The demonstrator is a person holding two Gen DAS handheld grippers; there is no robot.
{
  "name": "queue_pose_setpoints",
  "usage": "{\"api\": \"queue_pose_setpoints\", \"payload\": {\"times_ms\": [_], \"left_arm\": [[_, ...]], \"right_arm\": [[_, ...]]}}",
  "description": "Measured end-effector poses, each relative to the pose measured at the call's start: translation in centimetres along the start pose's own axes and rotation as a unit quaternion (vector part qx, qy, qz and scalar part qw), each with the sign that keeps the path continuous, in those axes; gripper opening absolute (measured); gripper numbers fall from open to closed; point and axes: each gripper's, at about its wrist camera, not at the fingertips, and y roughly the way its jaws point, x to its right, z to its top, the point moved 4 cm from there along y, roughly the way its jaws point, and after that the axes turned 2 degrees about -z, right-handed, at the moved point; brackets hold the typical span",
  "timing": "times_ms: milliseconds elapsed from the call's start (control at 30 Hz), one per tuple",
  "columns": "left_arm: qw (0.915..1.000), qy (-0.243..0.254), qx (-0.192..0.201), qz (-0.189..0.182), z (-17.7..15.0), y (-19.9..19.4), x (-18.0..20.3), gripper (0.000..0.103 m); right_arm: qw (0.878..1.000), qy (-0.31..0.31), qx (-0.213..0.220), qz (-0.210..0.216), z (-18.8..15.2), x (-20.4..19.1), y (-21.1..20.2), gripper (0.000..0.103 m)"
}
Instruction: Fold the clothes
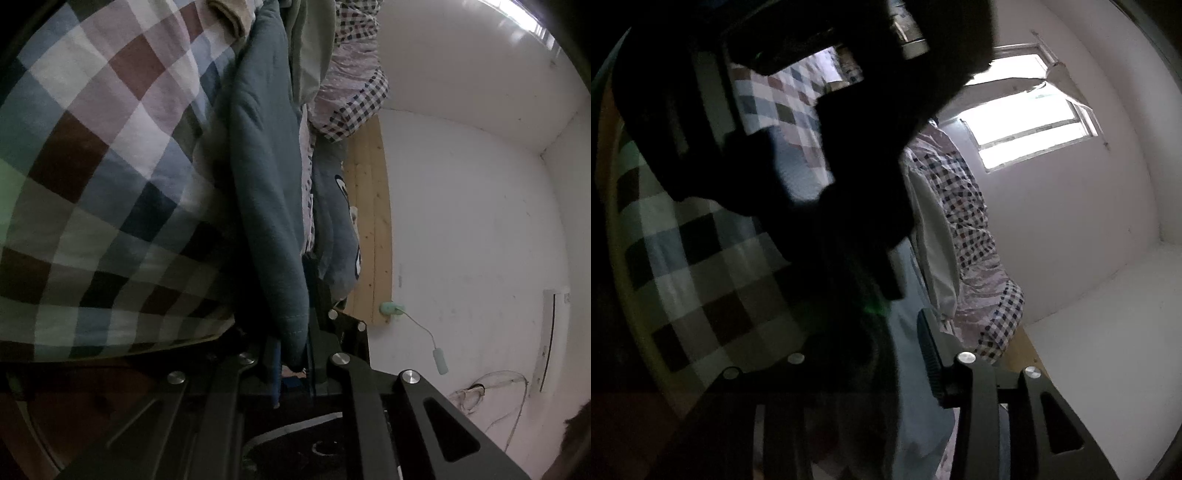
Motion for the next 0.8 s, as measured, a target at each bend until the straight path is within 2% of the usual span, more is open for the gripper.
{"api": "queue_pose_setpoints", "payload": {"times_ms": [167, 433, 467, 500, 800], "left_arm": [[1.0000, 0.001, 0.000, 0.000, -0.1, -0.5, 0.1, 0.009], [1.0000, 0.000, -0.001, -0.003, -0.2, -0.3, 0.1, 0.009], [1.0000, 0.000, 0.000, -0.003, -0.1, -0.3, 0.2, 0.009], [1.0000, 0.001, 0.001, -0.003, -0.1, -0.2, 0.2, 0.009], [1.0000, 0.005, -0.004, -0.005, -0.1, -0.5, 0.4, 0.011]], "right_arm": [[1.000, -0.008, 0.005, -0.011, 0.5, 0.3, 0.9, 0.030], [0.999, -0.015, 0.023, -0.021, 1.5, 0.6, 1.4, 0.023], [1.000, -0.012, 0.021, -0.016, 1.6, 0.7, 1.6, 0.020], [1.000, -0.008, 0.019, -0.011, 1.7, 0.7, 1.7, 0.013], [1.000, 0.023, 0.007, 0.010, 2.7, 2.4, 2.7, 0.007]]}}
